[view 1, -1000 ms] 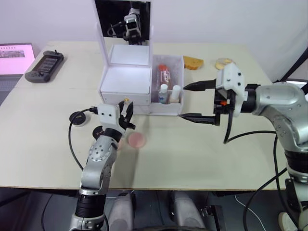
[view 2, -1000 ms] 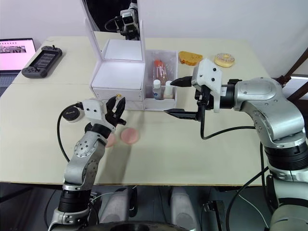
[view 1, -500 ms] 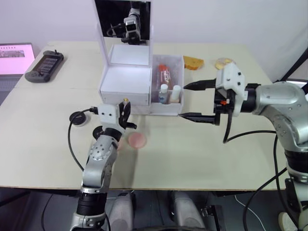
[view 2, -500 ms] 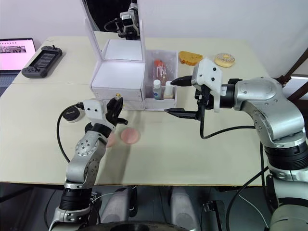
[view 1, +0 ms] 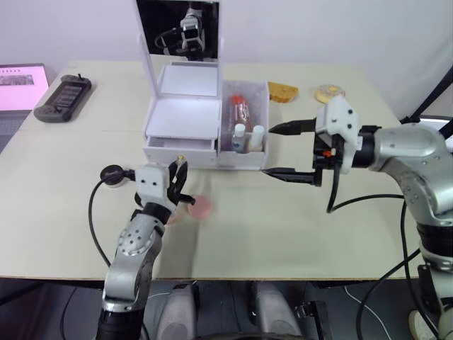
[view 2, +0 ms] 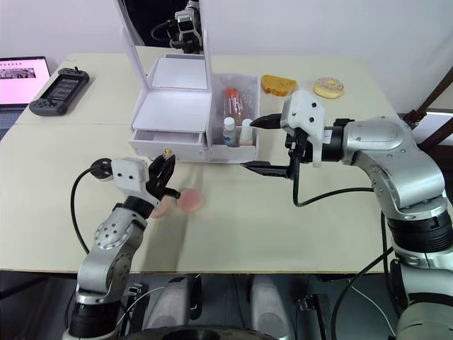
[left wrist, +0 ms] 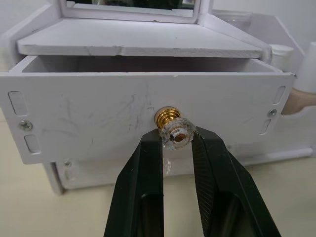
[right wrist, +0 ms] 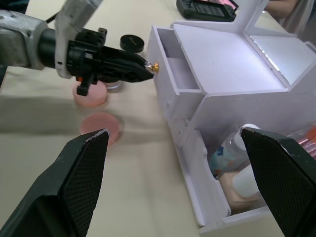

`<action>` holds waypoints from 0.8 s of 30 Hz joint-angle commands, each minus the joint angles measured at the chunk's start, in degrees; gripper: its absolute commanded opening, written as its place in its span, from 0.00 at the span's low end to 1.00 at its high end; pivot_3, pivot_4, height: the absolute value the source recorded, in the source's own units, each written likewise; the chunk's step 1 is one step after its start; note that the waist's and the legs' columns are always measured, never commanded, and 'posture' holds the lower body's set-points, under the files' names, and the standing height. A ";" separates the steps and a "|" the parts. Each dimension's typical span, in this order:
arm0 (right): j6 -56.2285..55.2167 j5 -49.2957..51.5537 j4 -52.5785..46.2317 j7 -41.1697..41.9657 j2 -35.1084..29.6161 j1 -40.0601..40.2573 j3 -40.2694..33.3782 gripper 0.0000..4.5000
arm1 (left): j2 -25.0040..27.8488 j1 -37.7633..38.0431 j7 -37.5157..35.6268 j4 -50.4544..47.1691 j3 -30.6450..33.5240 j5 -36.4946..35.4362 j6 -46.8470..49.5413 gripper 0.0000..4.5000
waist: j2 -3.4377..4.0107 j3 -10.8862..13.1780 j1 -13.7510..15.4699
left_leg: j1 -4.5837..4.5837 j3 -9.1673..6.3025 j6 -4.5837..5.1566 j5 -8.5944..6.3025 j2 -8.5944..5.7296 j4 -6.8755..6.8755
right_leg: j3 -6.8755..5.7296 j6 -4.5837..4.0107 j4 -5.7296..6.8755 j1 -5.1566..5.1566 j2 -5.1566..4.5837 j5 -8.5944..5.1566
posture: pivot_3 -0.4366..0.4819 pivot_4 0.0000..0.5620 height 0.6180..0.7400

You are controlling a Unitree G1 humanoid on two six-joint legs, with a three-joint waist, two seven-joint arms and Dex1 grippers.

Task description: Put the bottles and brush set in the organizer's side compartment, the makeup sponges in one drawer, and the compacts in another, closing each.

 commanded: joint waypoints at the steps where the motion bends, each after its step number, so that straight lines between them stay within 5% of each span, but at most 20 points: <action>1: -0.52 0.52 -2.32 -0.44 -0.39 0.46 -1.92 1.00 | 0.77 1.65 -0.71 -5.44 -0.43 -0.61 0.64 0.06 | 0.00 0.00 -0.01 | 0.00 0.00 0.00 0.00 0.00 0.01 | 0.00 0.00 0.00 0.00 0.00 0.00 | 0.48 0.27 0.98; 24: -2.36 -0.81 0.05 -0.31 1.37 -0.59 -0.59 1.00 | 5.25 10.70 -2.50 -17.49 1.15 -4.92 8.10 0.06 | -0.01 0.02 -0.22 | -0.03 0.02 0.02 -0.04 0.00 -0.07 | 0.00 -0.03 -0.34 0.03 -0.04 0.01 | 0.48 0.27 0.98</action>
